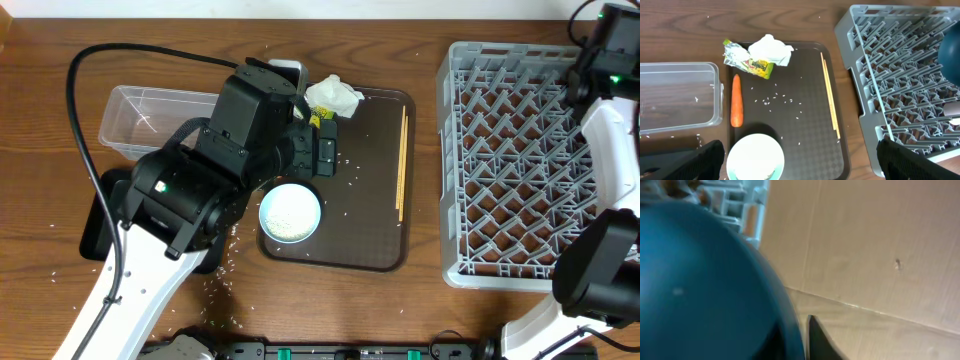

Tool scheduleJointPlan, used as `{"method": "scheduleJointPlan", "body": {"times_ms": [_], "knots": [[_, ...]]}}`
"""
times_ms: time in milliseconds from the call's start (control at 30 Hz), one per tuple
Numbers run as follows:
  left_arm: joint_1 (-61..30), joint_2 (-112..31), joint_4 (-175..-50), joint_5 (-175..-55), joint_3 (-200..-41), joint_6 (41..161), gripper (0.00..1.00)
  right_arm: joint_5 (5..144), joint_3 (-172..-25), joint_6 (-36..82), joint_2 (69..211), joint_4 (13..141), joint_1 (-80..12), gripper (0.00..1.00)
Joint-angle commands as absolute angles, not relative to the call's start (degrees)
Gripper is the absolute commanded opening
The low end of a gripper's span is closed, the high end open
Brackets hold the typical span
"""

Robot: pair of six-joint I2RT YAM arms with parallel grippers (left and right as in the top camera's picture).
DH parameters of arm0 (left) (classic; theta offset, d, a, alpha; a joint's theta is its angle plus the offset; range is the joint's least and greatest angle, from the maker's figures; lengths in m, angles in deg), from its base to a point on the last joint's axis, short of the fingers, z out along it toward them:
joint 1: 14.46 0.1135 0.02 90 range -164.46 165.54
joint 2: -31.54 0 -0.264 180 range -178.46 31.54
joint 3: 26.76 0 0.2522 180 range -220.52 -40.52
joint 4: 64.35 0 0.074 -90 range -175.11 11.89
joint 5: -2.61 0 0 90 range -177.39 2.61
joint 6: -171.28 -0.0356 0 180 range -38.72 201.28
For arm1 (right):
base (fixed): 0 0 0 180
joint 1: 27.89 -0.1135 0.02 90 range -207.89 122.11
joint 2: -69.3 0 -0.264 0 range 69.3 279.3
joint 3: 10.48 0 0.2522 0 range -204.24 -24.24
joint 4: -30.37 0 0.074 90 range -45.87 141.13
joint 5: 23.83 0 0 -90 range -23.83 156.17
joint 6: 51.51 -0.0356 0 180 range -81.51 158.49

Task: Sort waste into correct bins and load items into the dishwasher rack
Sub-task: 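Lower the blue plate into the rack and open the right gripper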

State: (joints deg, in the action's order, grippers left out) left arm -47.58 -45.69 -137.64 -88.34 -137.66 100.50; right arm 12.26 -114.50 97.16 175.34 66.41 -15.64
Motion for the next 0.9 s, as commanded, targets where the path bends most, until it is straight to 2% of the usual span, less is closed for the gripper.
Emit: {"method": "scheduleJointPlan", "body": {"times_ms": [0, 33, 167, 300, 333, 600, 733, 767, 867], "knots": [[-47.6, -45.2, -138.1, -88.3, -138.2, 99.7, 0.98, 13.7, -114.4, 95.9, 177.0, 68.0, -17.8, 0.36], [-47.6, -45.2, -138.1, -88.3, -138.2, 99.7, 0.98, 13.7, -114.4, 95.9, 177.0, 68.5, -18.3, 0.43], [-47.6, -45.2, -138.1, -88.3, -138.2, 99.7, 0.98, 14.3, -114.4, 95.5, 177.0, 71.8, -19.8, 0.59], [-47.6, -45.2, -138.1, -88.3, -138.2, 99.7, 0.98, 17.1, -114.4, 88.8, 177.0, 74.2, -20.9, 0.65], [-47.6, -45.2, -138.1, -88.3, -138.2, 99.7, 0.98, 17.2, -114.4, 86.7, 177.0, 75.0, -21.3, 0.71], [-47.6, -45.2, -139.6, -88.3, -138.2, 99.4, 0.98, 18.8, -114.4, 75.3, 176.6, 80.7, -26.0, 0.82], [-47.6, -44.8, -139.8, -88.3, -138.2, 95.7, 0.98, 27.8, -114.4, 69.4, 175.8, 87.7, -29.0, 0.85], [-47.6, -44.5, -139.7, -88.1, -138.2, 94.5, 0.98, 29.8, -114.4, 66.3, 175.7, 89.2, -29.6, 0.89], [-47.1, -42.9, -139.3, -86.4, -138.4, 93.4, 0.98, 37.3, -114.7, 57.1, 175.5, 94.2, -31.2, 0.91]]}}
